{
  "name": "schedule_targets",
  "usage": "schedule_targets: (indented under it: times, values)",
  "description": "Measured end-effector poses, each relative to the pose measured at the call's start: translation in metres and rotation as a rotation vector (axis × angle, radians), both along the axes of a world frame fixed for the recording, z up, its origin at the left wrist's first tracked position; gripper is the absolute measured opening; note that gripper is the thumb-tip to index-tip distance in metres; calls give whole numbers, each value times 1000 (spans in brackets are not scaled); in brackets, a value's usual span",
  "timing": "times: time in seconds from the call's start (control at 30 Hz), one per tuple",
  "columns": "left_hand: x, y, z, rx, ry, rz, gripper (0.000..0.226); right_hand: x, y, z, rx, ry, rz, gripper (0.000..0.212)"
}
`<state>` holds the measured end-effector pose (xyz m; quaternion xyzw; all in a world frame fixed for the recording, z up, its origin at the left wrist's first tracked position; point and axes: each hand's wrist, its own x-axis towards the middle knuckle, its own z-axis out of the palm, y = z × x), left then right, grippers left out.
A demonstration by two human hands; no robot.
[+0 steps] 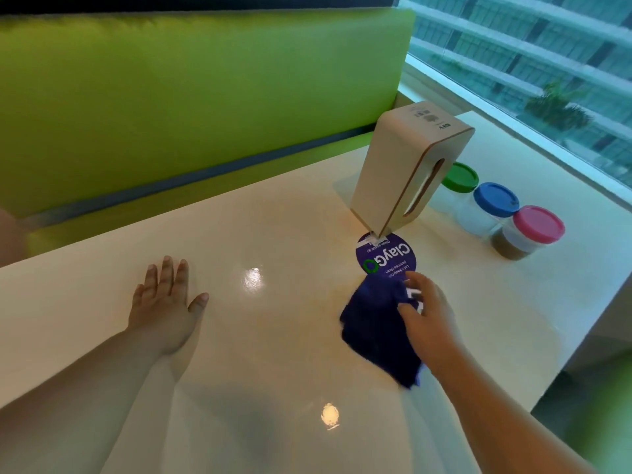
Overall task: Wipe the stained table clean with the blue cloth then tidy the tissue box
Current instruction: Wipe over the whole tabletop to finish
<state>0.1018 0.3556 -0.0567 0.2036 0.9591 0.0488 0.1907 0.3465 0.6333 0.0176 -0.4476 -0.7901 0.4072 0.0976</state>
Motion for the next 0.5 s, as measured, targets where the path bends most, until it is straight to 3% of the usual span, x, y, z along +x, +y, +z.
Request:
schedule_targets:
  times: [0.07,0.2,0.27,0.33,0.5]
  values:
    - [0,0,0,-8,8,-4,71,6,8,-11,295,-90,158,49]
    - [3,6,6,15,46,17,72,-9,-9,-45,445,-389,471,74]
    - [8,9,9,32,49,25,70,-21,-24,-60,500,-480,469,82]
    - [15,11,7,30,61,21,69,-32,-40,-64,524,-470,481,75]
    - [16,2,3,18,49,-15,70,-4,-64,-61,579,-357,850,60]
